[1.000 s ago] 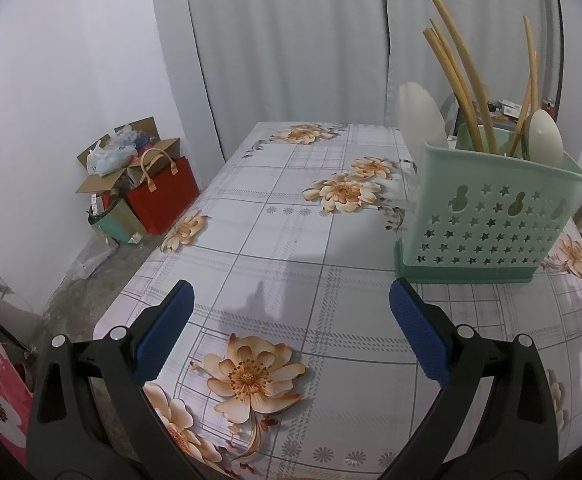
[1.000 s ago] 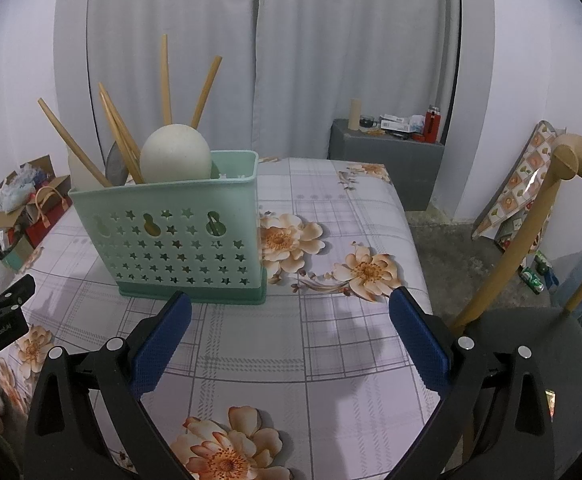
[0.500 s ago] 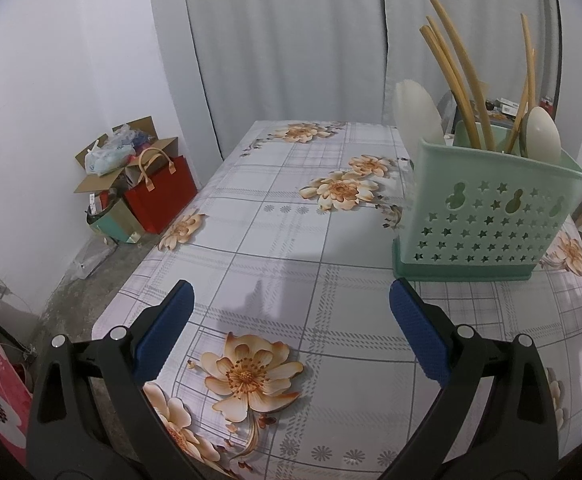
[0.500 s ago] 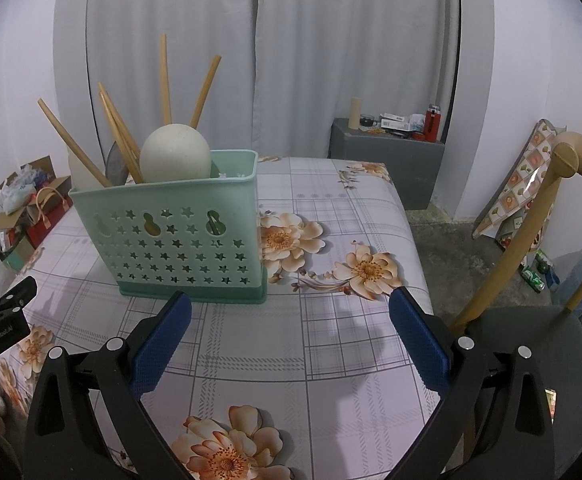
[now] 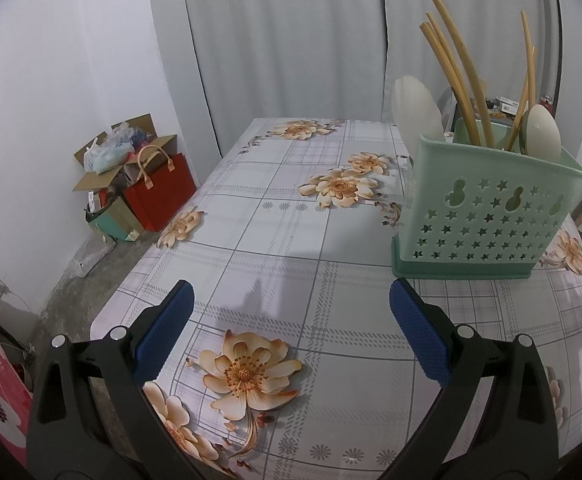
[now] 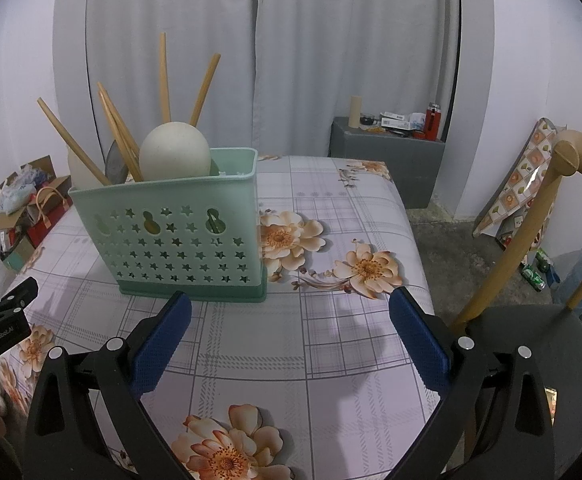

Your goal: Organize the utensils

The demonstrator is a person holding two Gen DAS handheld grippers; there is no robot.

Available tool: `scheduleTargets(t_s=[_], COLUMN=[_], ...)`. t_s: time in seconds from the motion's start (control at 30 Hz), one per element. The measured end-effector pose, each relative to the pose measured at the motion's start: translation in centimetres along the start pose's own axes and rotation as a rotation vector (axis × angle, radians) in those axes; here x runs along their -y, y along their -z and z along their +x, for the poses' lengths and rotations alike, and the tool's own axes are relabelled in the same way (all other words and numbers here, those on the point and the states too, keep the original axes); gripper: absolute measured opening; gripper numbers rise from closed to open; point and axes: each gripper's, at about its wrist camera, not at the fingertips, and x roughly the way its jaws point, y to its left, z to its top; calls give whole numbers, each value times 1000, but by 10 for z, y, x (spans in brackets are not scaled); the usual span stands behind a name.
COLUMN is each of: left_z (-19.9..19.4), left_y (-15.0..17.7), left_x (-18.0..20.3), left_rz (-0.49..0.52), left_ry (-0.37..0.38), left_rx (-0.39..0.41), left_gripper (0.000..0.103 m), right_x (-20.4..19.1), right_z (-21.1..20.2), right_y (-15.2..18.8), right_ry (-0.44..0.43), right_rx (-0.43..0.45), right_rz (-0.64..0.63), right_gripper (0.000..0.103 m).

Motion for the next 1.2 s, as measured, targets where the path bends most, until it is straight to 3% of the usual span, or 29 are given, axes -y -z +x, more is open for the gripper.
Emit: scheduleTargets(t_s=[1.2], left_z=[18], left_y=[-3], left_x=[-3], left_rz=[13], left_ry=[23], left_rx=[-41], left_gripper=[94], right_x=[-1], right_z=[10], right_y=[6], right_ry=[-36], right_rx=[-36], right_rz=[27], right_gripper=[96])
